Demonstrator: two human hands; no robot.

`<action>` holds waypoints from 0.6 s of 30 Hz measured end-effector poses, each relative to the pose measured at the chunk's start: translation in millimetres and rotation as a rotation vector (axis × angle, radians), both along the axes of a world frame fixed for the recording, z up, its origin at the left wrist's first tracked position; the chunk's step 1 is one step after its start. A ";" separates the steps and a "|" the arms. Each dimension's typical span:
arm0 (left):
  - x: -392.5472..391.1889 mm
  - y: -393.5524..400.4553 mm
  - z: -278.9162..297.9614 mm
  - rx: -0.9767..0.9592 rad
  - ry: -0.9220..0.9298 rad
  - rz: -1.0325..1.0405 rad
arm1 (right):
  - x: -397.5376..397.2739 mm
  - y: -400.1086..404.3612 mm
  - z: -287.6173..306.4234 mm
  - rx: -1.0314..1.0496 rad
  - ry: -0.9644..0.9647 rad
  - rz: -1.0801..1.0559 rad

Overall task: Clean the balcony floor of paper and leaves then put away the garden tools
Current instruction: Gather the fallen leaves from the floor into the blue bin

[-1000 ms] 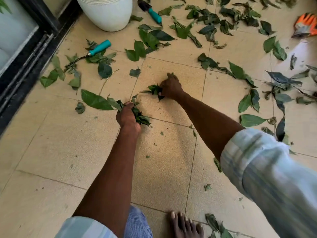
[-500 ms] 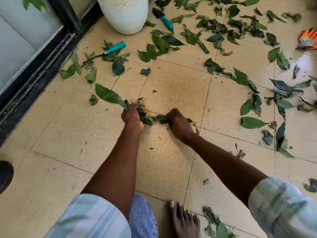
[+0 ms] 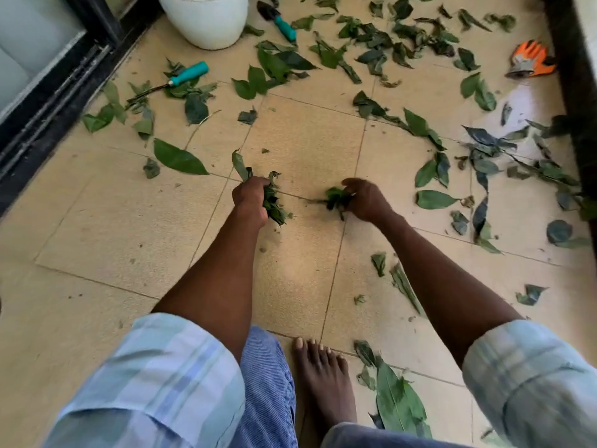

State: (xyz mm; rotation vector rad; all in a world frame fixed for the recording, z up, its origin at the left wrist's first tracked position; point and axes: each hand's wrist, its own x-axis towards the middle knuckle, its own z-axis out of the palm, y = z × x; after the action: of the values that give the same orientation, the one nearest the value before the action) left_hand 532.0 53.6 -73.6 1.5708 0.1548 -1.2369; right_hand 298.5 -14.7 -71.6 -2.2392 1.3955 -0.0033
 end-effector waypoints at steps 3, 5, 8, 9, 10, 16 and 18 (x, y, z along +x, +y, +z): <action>-18.2 -7.3 -0.7 0.008 0.002 -0.051 | -9.7 44.5 -17.6 0.062 -0.008 0.102; -27.9 -10.1 1.9 0.012 0.000 -0.085 | -14.1 72.7 -29.0 -0.041 -0.002 0.118; -35.7 -13.0 -1.2 0.019 -0.005 -0.124 | -23.4 96.4 -36.2 -0.226 0.033 0.206; -36.7 -13.3 -2.0 0.025 -0.004 -0.135 | -26.5 98.3 -35.9 -0.255 0.034 0.225; -37.0 -14.1 -4.4 0.027 -0.003 -0.144 | -28.1 98.1 -35.0 -0.250 0.020 0.208; -34.2 -14.2 -4.5 -0.013 0.001 -0.146 | -13.2 49.6 -14.2 0.257 -0.576 -0.745; -27.7 -13.9 4.4 -0.074 0.032 -0.087 | 6.8 32.0 -4.3 0.474 -0.852 -0.884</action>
State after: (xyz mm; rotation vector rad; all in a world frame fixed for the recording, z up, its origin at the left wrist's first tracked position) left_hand 504.2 39.7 -69.2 1.5077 0.0602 -1.3211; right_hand 305.3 17.3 -75.9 -0.8990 1.5062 -0.7382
